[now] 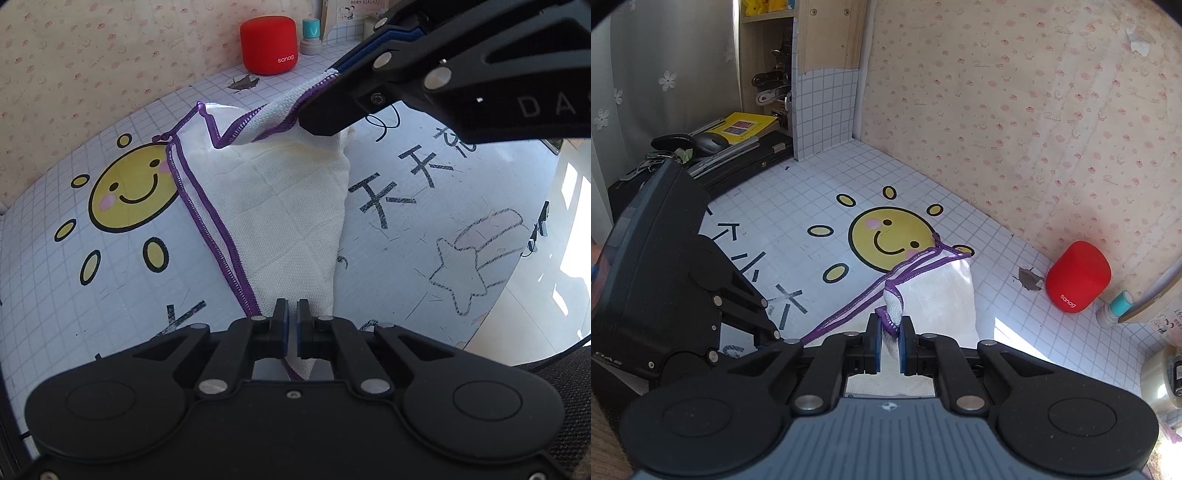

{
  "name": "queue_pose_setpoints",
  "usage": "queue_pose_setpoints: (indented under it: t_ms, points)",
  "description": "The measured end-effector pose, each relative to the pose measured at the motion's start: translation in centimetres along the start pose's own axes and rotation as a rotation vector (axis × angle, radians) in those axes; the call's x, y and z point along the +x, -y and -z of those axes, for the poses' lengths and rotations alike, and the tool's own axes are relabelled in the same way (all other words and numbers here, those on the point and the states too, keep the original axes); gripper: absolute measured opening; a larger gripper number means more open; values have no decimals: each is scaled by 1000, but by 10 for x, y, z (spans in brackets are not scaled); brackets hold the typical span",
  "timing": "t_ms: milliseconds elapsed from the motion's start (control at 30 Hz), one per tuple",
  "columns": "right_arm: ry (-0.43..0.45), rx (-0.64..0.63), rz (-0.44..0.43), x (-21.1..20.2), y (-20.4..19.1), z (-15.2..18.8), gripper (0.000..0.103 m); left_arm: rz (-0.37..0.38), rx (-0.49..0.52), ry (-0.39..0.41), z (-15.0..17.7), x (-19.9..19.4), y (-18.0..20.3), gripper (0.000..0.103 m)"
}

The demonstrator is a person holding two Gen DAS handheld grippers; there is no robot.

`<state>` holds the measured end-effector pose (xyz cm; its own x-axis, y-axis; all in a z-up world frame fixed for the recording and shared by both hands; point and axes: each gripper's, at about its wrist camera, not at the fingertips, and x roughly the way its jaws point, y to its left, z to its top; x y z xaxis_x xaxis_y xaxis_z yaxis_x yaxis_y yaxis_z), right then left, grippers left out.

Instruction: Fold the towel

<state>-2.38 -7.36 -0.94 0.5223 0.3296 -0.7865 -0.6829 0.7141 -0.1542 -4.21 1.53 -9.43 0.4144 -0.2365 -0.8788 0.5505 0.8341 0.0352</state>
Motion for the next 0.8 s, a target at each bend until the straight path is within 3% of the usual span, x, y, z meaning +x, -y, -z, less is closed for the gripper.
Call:
queue_pose_setpoints:
  t_ms: [333, 400, 467, 500, 700, 800]
  points:
    - [-12, -7, -25, 0, -12, 3, 8, 0, -4, 9, 1, -1, -1, 10]
    - [-16, -7, -29, 1, -14, 4, 8, 1, -6, 10, 1, -1, -2, 18]
    - [-20, -6, -34, 3, -16, 5, 8, 9, -16, 10, 1, -4, -4, 34]
    - [-22, -5, -36, 3, -17, 6, 8, 9, -22, 15, 1, -7, -6, 36]
    - [-28, -2, -46, 6, -18, 7, 8, 3, -2, 30, 8, -22, -10, 36]
    - [-32, -4, -52, 7, -17, 6, 8, 39, 31, 42, 15, -28, -6, 36]
